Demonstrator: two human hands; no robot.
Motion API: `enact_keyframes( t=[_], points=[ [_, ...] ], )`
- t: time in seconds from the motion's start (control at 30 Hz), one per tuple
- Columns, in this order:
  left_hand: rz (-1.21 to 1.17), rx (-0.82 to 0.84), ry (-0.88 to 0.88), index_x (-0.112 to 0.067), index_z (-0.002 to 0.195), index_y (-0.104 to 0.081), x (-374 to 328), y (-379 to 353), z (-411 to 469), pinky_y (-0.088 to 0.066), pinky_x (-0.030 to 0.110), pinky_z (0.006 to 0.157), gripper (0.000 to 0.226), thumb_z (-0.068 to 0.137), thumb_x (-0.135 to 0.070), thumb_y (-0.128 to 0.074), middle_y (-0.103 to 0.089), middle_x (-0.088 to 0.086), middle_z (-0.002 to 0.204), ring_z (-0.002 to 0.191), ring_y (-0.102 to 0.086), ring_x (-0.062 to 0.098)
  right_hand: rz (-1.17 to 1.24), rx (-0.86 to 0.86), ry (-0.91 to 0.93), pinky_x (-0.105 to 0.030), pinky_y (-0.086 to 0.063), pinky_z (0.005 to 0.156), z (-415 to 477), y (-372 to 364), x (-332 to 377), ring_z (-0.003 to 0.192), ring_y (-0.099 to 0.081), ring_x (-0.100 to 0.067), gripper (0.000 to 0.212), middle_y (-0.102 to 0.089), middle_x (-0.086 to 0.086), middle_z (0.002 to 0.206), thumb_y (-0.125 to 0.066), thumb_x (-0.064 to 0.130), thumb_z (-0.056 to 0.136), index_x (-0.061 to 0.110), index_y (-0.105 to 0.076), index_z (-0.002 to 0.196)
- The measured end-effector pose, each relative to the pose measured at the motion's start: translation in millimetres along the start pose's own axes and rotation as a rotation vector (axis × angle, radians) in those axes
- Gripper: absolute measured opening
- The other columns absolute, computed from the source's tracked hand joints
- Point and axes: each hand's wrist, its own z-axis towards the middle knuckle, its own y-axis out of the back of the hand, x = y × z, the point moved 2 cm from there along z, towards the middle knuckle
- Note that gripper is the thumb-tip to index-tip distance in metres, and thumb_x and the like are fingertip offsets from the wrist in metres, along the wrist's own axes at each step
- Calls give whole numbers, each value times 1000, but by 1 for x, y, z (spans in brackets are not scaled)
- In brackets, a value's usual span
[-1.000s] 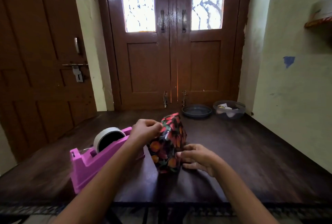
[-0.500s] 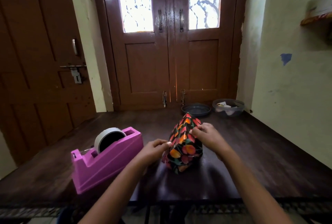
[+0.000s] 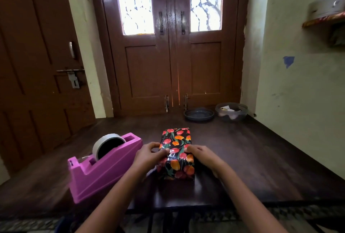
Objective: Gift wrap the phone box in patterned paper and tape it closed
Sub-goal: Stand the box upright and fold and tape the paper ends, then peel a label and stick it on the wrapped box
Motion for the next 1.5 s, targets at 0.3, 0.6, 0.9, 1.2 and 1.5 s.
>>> enact_keyframes(
  t=[0.3, 0.6, 0.9, 1.2, 1.5],
  points=[
    [322, -22, -20, -14, 125, -52, -17, 5, 10, -50, 29, 79, 55, 79, -37, -71, -61, 6, 118, 102, -58, 18, -85, -4, 132, -11, -51, 66, -6, 19, 10, 85, -64, -3, 30, -66, 1, 102, -62, 27, 88, 10, -62, 112],
    [894, 11, -273, -27, 103, -64, -121, -67, 61, -40, 25, 72, 31, 82, -50, -60, -62, 0, 113, 105, -58, 20, -209, -314, 157, -11, -42, 68, 33, 114, 4, 94, -54, -7, 32, -64, -3, 110, -62, 22, 88, 9, -62, 118],
    [692, 313, -352, -17, 99, -70, -166, -172, 170, -46, 23, 73, 22, 82, -31, -65, -67, 4, 101, 89, -60, 15, -614, -514, 90, -26, -40, 95, 91, 231, -22, 118, -54, -19, 49, -59, -6, 128, -61, 38, 87, 11, -56, 127],
    [987, 371, -515, -20, 135, -44, -164, -263, 276, -42, 40, 98, 53, 87, -35, -60, -49, 9, 135, 121, -48, 28, -982, -436, 132, -24, -13, 113, 185, 263, -42, 144, -10, -17, 75, -10, -6, 157, -54, 38, 91, 14, -13, 149],
    [1048, 477, -560, -22, 113, -66, -161, -265, 289, -45, 32, 96, 28, 87, -23, -55, -62, 0, 119, 110, -56, 22, -1097, -448, 264, -25, -31, 100, 194, 268, -46, 129, -40, -19, 50, -44, -4, 142, -49, 40, 92, 16, -43, 136]
  ],
)
